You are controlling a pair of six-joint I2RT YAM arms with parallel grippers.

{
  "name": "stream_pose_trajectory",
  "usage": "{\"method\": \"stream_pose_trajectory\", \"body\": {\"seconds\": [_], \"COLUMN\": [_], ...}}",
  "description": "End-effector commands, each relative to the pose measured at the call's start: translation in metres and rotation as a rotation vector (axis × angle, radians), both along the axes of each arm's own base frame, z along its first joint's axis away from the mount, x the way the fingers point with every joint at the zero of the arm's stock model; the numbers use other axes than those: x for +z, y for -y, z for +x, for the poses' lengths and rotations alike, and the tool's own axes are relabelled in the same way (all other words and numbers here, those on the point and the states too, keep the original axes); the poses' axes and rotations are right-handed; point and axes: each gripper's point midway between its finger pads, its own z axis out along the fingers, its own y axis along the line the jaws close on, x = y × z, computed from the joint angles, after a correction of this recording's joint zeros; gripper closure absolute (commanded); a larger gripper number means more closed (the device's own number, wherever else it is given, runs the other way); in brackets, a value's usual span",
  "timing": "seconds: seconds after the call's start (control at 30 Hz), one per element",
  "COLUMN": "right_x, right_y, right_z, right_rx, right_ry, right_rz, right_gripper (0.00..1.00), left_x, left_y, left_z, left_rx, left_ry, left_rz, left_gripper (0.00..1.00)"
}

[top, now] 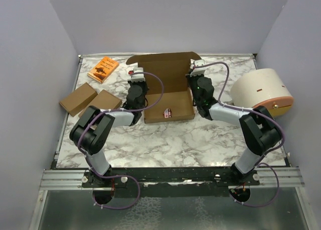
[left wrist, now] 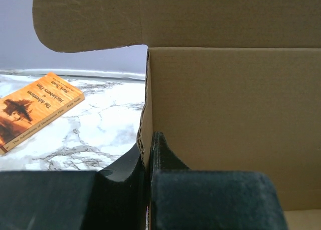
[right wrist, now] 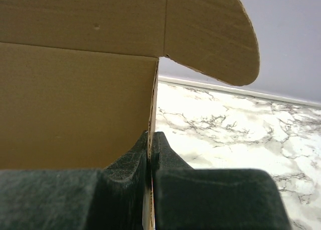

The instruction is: Fold the paper box

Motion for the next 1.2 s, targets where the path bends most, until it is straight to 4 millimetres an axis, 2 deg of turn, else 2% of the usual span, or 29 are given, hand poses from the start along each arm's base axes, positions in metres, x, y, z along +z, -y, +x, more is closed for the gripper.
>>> {"method": "stream_pose_trajectory", "body": {"seconds": [0.0,0.1,0.27,0.53,0.97,1.03,1.17], "right_x": [0.03,0.031,0.021,-0.002,-0.016,-0.021,-0.028], "right_y": [-0.025,-0.022,-0.022,-0.018,-0.011,-0.01,-0.01], "right_z": [-0.02,-0.026,-0.037,-0.05,-0.064,-0.067,-0.071], "right_rx": [0.109,0.114,0.149,0.156,0.172,0.175,0.18], "right_ry": [0.085,0.097,0.078,0.0,-0.057,-0.076,-0.11], "right_rz": [0.1,0.119,0.133,0.154,0.102,0.098,0.091], "right_gripper": [0.99,0.99,0.99,0.99,0.98,0.98,0.98], "left_x": [0.005,0.009,0.005,-0.01,-0.025,-0.034,-0.028], "left_y": [0.02,0.025,0.03,0.025,0.02,0.021,0.02], "left_z": [-0.009,-0.014,-0.024,-0.042,-0.059,-0.061,-0.065], "left_rx": [-0.021,-0.013,-0.009,-0.007,-0.044,-0.051,-0.058], "left_ry": [0.055,0.082,0.103,0.087,0.04,0.01,0.004], "left_rz": [-0.036,-0.054,-0.039,-0.031,-0.033,-0.032,-0.057], "left_gripper": [1.0,1.0,1.0,1.0,1.0,1.0,1.0]}}
